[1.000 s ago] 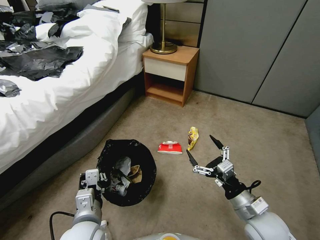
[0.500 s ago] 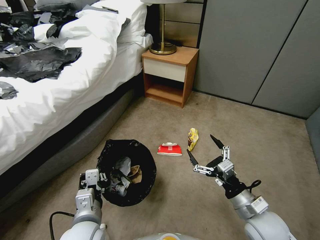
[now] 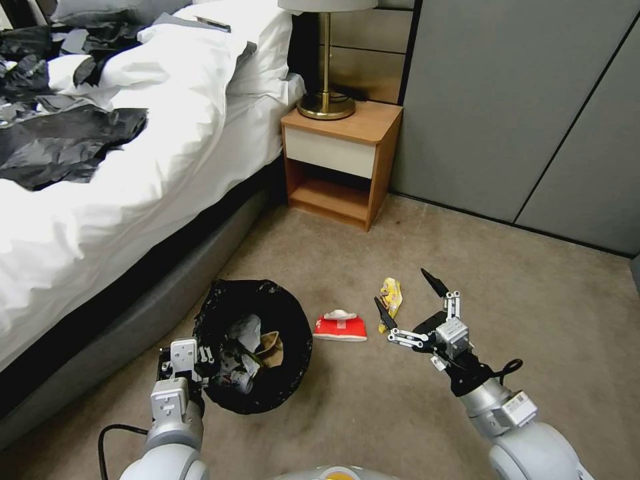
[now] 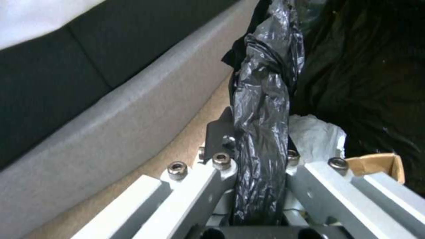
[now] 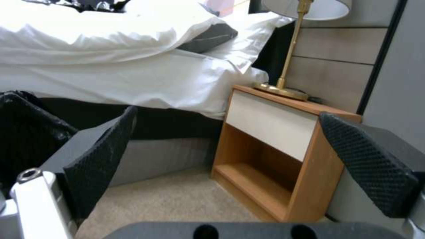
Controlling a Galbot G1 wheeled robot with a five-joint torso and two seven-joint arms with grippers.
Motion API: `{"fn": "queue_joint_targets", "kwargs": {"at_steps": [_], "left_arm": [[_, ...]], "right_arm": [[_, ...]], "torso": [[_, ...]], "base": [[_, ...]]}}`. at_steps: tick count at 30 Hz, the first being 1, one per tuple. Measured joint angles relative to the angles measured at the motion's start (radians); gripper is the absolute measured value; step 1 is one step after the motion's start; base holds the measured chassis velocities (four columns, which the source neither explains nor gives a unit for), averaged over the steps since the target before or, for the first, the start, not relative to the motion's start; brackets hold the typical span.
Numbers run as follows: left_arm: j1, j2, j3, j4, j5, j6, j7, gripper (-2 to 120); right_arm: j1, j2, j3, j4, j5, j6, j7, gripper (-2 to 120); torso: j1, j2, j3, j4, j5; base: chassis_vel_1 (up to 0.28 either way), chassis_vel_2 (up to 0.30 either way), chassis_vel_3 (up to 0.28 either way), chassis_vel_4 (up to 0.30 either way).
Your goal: Pick up the trash bin, then pick up the garbage from the floor and place it into the trash bin.
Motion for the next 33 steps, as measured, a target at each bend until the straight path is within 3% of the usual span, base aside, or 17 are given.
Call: {"fn": "queue_joint_targets", "kwargs": {"at_steps": [8,22,33], "left_arm": [[-0.004,0.0,0.003,0.0,0.001,0.0,0.0,2],[-0.006,0.0,0.002,0.0,0.0,0.0,0.0,2],[0.0,-0.004,0.0,0.0,0.002,0.001,0.0,2]], "right_arm": [[0.006,-0.002,0.0,0.001,0.014,0.008,-0.014,100],[0.043,-0.014,0.006,-0.005,0.022,0.004,-0.016,100],[0.269,-0.073,-0.073,-0.14,0.078,-0.169,0.067,100]], "torso": [[0.0,0.0,0.0,0.0,-0.0003],[0.0,0.0,0.0,-0.0001,-0.0002],[0.0,0.0,0.0,0.0001,-0.0003]], "base": [[-0.12,0.109,0.113,-0.115],[0.0,0.0,0.0,0.0],[0.0,0.0,0.0,0.0]]}}
